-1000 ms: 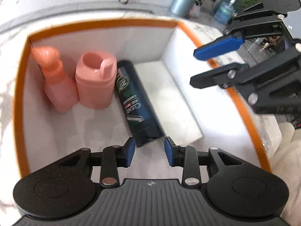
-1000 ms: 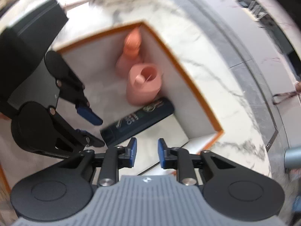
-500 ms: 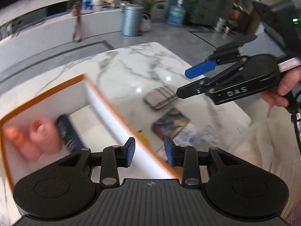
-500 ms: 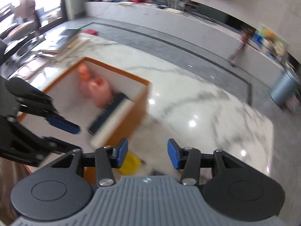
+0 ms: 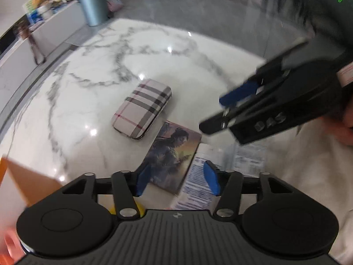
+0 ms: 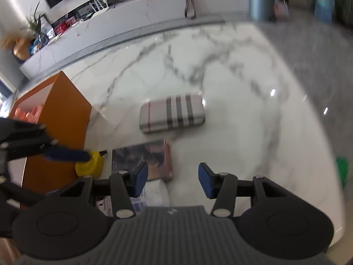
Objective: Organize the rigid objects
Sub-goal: 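Grasp picture card with left tool while right tool moves toward plaid case, then grasp plaid case with right tool while left tool carries card to box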
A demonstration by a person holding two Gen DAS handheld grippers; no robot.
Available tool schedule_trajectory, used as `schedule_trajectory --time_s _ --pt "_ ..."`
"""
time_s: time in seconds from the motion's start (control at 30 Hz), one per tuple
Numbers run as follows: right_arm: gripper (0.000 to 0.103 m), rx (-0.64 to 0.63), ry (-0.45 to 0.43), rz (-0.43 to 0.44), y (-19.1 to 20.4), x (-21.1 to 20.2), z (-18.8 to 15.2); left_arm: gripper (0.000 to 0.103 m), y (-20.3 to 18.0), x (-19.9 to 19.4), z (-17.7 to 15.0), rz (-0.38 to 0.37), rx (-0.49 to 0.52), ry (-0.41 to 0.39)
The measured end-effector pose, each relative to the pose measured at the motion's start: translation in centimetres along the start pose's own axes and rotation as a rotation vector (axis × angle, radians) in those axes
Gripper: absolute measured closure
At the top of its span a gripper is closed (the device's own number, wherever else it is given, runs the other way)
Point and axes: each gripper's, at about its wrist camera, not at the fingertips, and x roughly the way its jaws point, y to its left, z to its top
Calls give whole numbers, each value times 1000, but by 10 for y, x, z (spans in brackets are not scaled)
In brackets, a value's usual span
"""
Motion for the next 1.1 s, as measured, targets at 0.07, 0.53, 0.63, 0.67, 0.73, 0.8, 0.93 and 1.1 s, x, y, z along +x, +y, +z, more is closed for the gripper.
schedule_trajectory --time_s 0.07,0.53,0.63,0.67,0.73,0.8,0.93,1.1 --pt "49 30 -23 6 -5 3 1 28 -1 14 5 -2 67 49" --pt "48 187 1 95 -27 31 7 24 7 53 18 -25 239 167" --pt "48 199 4 103 -29 33 7 28 1 63 19 -16 261 175" --pt "48 197 6 106 -29 34 7 30 2 63 20 -21 244 165" --pt "48 186 9 111 -27 35 8 34 4 64 22 -30 220 165" --pt "48 174 9 107 -26 35 8 34 4 63 20 -4 214 155" --pt "48 187 -14 115 -30 32 9 35 11 50 17 13 153 124" --pt "48 138 -48 104 -33 19 17 35 18 20 21 48 122 63"
